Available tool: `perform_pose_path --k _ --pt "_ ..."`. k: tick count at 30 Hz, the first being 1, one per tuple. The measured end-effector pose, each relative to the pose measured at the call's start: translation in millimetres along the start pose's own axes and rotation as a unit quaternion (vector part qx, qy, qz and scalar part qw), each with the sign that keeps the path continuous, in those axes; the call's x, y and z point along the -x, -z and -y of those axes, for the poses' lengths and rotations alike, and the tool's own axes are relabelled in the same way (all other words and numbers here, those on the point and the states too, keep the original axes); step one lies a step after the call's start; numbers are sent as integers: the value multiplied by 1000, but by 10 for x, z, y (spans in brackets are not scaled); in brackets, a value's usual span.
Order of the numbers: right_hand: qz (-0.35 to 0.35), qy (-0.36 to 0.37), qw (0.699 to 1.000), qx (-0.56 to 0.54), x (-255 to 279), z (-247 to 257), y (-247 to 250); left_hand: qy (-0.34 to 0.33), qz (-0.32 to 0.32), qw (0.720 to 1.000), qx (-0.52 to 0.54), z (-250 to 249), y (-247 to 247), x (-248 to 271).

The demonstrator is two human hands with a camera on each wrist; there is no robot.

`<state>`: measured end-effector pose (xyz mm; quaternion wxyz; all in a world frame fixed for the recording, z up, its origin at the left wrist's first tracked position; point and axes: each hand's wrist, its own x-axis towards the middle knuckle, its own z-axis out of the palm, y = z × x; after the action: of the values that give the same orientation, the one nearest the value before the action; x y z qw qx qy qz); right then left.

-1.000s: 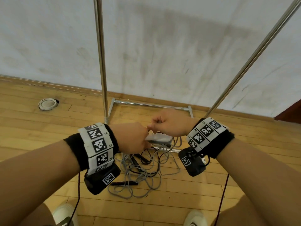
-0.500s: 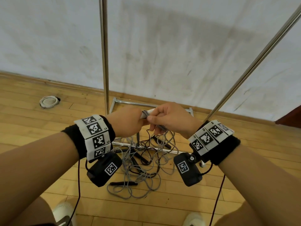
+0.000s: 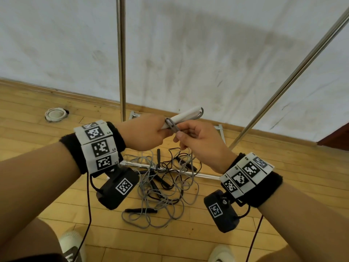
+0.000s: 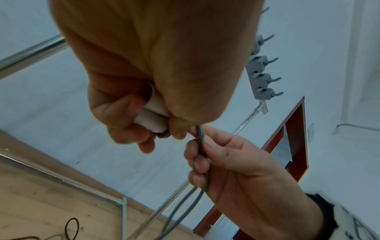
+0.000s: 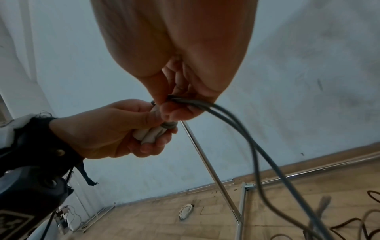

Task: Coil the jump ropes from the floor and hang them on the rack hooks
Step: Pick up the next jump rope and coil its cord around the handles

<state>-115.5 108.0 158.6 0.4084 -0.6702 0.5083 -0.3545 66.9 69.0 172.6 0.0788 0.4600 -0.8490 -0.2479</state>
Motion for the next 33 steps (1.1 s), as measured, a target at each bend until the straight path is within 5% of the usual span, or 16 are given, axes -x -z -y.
perform_pose_path --k 10,17,21,26,30,33 --pt "26 31 999 8 149 -196 122 -26 10 988 152 -109 123 163" --pt "150 5 989 -8 172 -386 176 -41 58 988 135 -125 84 235" --pt "133 -25 991 -5 165 -428 225 -58 97 982 148 -164 83 258" --pt "181 6 976 121 161 -438 299 -83 155 970 170 -213 110 312" --pt "199 -88 954 207 97 -512 359 -85 221 965 116 -270 75 337" --pt "231 30 934 269 55 -439 371 -70 262 961 57 -307 27 334"
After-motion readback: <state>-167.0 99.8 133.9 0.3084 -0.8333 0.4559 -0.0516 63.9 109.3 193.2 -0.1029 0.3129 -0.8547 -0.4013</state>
